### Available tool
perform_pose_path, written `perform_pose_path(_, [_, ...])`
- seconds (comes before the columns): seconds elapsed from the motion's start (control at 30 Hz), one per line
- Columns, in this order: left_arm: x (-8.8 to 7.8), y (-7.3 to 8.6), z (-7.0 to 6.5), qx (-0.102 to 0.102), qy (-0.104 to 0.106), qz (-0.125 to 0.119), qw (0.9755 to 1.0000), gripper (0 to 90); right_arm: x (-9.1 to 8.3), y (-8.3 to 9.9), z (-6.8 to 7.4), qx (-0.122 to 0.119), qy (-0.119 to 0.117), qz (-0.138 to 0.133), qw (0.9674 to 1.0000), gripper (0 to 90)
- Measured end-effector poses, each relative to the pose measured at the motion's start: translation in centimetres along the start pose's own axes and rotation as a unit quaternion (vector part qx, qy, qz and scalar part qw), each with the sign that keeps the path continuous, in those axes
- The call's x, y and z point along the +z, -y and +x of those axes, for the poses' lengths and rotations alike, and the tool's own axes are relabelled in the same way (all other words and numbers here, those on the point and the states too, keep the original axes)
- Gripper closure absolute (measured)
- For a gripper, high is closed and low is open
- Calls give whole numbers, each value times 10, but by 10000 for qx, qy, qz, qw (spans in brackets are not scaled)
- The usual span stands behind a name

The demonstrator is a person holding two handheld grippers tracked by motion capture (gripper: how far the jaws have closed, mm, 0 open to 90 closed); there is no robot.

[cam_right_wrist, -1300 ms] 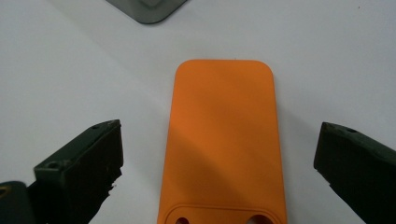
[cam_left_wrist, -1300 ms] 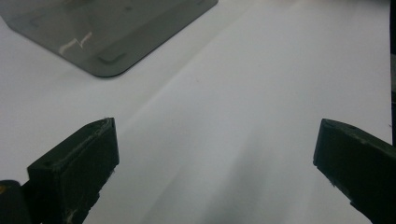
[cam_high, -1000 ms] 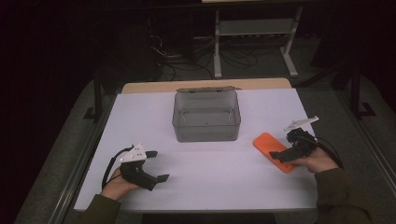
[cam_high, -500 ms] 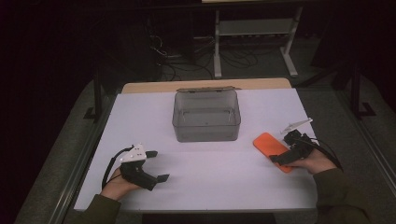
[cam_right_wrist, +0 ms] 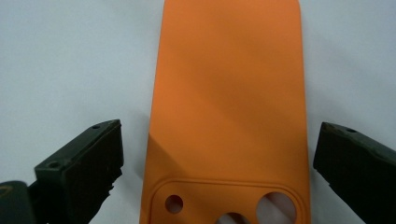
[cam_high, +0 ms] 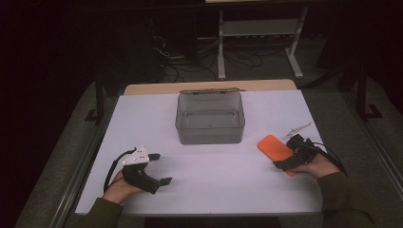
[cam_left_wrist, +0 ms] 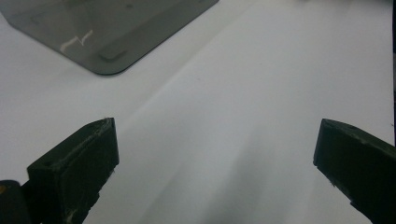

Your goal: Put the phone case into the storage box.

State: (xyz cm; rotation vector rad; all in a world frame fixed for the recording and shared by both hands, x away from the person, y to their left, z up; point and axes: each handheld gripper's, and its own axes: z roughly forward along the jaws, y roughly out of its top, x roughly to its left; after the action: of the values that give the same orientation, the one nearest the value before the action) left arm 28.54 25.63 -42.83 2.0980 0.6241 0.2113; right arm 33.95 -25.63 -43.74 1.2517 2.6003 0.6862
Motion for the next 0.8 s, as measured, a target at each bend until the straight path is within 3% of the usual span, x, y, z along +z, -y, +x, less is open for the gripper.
perform_pose_path(0.8, [1, 0, 0, 16, 13, 17, 10000, 0, 6, 1, 1, -36, 70, 177, 9998, 13])
